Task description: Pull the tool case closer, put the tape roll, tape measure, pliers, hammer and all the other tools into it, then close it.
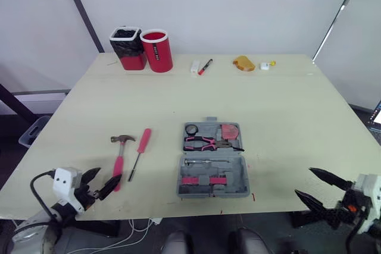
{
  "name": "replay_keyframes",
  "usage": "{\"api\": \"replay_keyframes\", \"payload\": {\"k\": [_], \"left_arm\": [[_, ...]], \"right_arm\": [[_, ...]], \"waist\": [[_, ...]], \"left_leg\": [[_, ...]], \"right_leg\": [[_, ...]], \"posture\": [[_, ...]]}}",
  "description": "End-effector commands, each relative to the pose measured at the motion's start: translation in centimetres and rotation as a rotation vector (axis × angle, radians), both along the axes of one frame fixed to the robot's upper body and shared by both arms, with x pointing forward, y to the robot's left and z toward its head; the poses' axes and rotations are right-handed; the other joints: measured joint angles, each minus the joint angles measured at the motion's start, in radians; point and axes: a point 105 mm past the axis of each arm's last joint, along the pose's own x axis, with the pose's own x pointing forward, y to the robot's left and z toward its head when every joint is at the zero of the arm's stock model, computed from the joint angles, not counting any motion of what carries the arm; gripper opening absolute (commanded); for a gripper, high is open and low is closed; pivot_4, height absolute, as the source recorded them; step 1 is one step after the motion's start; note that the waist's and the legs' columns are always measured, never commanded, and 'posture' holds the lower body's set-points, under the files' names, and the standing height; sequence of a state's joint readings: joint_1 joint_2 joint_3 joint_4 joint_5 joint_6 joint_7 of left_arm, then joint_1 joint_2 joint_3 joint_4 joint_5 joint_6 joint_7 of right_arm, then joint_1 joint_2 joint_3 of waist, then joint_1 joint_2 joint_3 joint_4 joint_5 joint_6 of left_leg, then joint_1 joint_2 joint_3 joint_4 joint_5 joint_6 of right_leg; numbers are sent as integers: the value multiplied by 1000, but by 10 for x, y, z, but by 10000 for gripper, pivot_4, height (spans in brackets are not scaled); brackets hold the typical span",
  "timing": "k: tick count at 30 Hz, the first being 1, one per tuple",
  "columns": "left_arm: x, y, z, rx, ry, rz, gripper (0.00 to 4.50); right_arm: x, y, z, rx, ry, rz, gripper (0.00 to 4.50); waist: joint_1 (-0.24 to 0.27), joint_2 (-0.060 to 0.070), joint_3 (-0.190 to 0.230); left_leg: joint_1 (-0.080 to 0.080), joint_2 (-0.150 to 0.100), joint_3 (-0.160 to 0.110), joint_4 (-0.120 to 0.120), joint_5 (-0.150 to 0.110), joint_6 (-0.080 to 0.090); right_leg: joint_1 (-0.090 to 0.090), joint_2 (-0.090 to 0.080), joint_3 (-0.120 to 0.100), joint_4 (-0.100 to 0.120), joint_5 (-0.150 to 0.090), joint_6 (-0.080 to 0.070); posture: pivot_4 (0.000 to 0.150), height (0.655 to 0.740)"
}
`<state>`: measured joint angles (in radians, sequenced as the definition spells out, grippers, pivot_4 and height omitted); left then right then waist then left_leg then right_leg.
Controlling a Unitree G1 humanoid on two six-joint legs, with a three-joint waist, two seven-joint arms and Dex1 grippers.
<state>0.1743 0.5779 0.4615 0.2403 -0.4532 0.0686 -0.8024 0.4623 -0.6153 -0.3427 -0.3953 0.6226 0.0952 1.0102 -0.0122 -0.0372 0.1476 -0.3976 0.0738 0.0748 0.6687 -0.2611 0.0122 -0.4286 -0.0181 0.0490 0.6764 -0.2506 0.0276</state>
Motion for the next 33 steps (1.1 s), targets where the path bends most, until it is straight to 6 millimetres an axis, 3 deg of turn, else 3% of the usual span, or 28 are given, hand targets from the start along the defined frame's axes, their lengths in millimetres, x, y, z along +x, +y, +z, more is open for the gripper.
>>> {"api": "replay_keyframes", "payload": {"k": [1,8,15,24,32,33], "left_arm": [[18,-9,25,14,-89,52,45000],[40,-13,27,84,-72,164,45000],[62,-30,24,102,-93,283,45000],[78,-39,13,109,-43,314,45000],[80,-25,5,104,17,406,45000],[83,-26,3,95,30,400,42316]], "right_arm": [[5,23,19,2,-65,144,43573],[23,47,44,33,-165,279,43573],[34,66,61,51,-207,387,43573],[48,70,57,-3,-219,422,43573],[48,71,53,-21,-223,409,43573],[48,71,53,-22,-222,406,44500]], "waist": [[1,0,0],[-1,-1,0],[2,-1,0],[2,-1,0],[2,-1,0],[2,-1,0]], "left_leg": [[0,0,0,0,0,0],[0,-1,-1,1,0,0],[0,-1,-1,1,0,0],[0,-1,-3,1,0,0],[1,-1,-3,1,0,0],[1,-1,-3,1,0,0]], "right_leg": [[0,0,1,0,0,0],[1,1,0,0,1,1],[3,1,0,0,3,3],[3,2,-1,1,3,3],[3,2,-1,1,3,3],[3,2,-1,1,3,3]], "posture": [[1500,7400],[1500,7400],[1500,7400],[1500,7400],[1500,7400],[1500,7400]]}}
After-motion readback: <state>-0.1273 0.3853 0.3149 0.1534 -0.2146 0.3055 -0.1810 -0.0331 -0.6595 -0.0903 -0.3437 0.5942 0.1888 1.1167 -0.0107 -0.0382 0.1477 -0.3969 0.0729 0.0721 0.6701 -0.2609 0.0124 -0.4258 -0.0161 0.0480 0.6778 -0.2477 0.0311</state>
